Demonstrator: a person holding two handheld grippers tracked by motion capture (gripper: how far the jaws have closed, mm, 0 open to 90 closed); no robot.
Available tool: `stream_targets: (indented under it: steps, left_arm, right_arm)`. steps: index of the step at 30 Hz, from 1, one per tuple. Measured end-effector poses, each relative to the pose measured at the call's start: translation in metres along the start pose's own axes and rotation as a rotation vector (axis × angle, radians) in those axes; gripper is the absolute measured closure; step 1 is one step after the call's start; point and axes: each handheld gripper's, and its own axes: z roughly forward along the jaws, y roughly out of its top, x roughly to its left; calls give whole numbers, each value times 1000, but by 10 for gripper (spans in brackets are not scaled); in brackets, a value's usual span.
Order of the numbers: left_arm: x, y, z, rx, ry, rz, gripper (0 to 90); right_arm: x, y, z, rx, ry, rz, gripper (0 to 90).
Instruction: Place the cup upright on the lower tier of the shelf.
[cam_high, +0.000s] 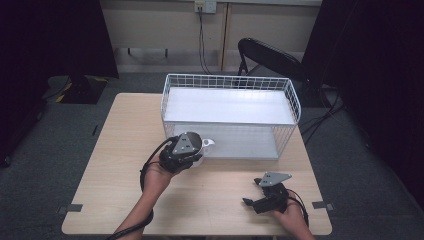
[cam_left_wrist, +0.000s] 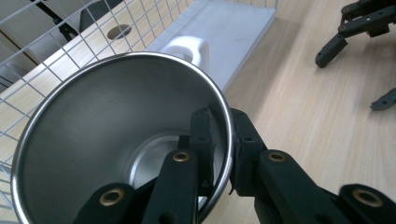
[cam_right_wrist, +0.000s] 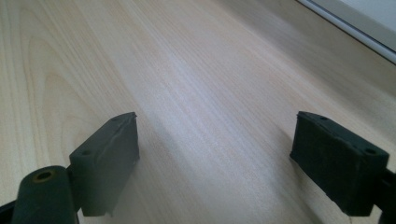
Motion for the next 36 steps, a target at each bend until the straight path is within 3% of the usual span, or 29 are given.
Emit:
stream_targets:
  steps: [36]
  left_arm:
    - [9,9,20,15,65,-2,823]
  right_arm:
    - [0,0,0,-1,0,0,141]
